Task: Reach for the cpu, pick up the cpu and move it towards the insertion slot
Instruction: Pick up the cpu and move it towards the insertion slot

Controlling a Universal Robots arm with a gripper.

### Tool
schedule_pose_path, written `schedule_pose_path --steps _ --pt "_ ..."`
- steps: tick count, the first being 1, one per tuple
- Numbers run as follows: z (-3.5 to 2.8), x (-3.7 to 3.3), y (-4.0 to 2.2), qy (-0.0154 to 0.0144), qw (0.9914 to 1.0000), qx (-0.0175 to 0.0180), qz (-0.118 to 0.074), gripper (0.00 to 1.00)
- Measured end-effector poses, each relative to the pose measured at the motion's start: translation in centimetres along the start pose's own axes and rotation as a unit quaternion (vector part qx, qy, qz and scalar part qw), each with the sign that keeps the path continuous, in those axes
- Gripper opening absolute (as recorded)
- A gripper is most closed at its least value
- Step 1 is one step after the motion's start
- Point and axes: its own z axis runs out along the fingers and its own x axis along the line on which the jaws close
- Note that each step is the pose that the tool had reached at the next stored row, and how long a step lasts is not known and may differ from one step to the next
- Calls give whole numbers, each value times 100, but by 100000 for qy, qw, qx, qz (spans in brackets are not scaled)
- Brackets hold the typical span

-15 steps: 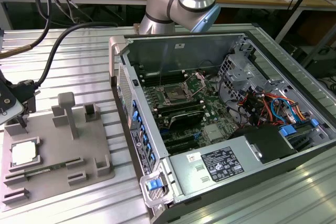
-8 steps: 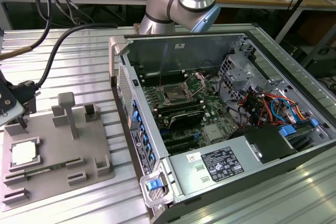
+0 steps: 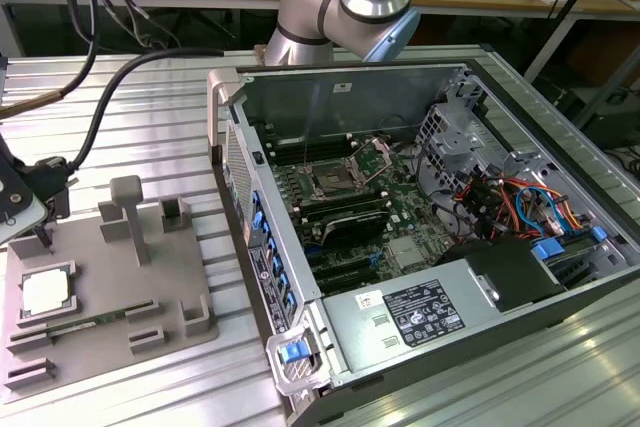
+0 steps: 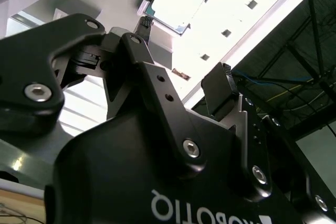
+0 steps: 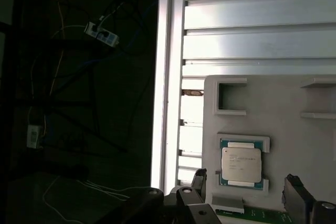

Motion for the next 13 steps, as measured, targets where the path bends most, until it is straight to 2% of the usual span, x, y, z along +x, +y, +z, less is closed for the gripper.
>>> schedule_pose_path --steps 13 --pt "54 0 -3 2 100000 1 1 66"
